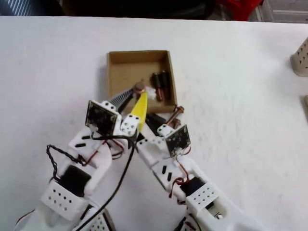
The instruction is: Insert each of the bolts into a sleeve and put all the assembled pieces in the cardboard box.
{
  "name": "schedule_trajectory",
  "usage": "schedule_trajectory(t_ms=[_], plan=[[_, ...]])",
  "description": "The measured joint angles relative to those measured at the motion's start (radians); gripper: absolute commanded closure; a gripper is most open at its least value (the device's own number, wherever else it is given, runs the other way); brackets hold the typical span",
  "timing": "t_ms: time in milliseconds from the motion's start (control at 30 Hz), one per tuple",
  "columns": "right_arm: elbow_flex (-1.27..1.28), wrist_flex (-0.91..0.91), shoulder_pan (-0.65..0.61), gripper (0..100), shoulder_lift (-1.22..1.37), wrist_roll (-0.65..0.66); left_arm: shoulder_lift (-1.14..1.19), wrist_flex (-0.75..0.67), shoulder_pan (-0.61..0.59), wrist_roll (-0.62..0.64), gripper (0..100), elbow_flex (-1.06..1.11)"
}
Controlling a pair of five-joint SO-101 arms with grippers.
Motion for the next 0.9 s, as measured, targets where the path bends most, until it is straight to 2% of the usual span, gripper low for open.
schedule_trajectory(t_ms=[900], plan=[[0.000,0.028,0.003,98.2,0.003,0.000,-0.018,0.009,-0.005,-0.002,98,0.057]])
